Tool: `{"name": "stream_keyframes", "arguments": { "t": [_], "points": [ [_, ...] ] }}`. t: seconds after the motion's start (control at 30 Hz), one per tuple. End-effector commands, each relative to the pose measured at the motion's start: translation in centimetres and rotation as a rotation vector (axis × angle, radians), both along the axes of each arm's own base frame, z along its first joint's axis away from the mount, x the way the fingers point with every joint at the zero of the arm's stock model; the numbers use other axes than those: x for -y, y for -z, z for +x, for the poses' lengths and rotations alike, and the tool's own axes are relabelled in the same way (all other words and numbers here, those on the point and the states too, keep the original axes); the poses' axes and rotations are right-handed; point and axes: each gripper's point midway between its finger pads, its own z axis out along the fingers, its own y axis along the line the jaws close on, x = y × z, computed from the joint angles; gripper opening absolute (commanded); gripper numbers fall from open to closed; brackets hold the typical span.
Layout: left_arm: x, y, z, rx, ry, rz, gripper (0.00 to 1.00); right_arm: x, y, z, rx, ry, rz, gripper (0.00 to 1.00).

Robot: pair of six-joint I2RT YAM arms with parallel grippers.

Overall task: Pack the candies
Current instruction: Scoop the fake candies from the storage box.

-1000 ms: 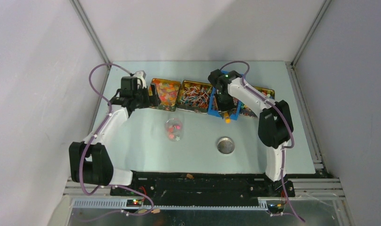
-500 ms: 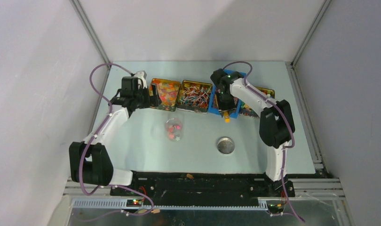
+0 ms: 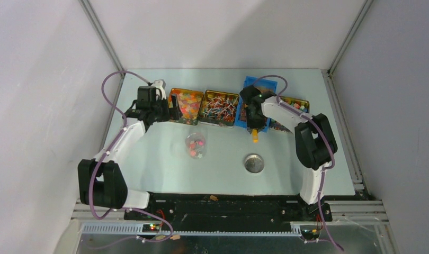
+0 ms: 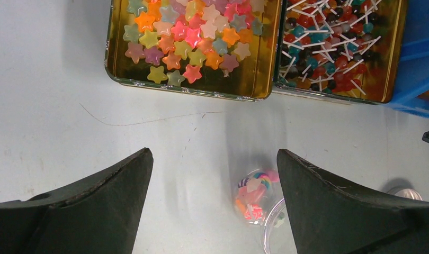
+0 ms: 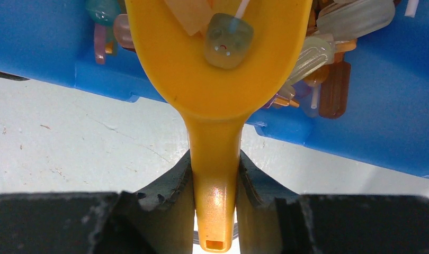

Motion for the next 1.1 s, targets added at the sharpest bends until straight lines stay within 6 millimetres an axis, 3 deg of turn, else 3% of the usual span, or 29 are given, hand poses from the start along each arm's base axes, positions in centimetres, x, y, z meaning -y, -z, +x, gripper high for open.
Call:
{"name": "stream_keyframes", "arguments": {
  "t": [0.0, 0.17, 0.63, 1.07],
  "points": [
    [0.0, -1.3, 0.7, 0.051, 0.017, 0.022, 0.95, -0.1, -2.1, 1.2, 0.091, 0.029, 0.023, 0.00],
    [0.0, -1.3, 0.6, 0.051, 0.017, 0.023, 0.95, -0.1, -3.3, 0.6, 0.086, 0.018, 0.029, 0.00],
    [0.4, -1.6, 0.5, 0.060, 0.032, 0.020, 0.95, 0.8, -9.5, -3.3, 0.090, -0.045, 0.040, 0.00],
    [1.1, -2.2, 0.0, 0.088, 0.059, 0.024, 0.95, 1.0, -10.4, -6.7, 0.005, -0.149, 0.033, 0.00]
  ]
}}
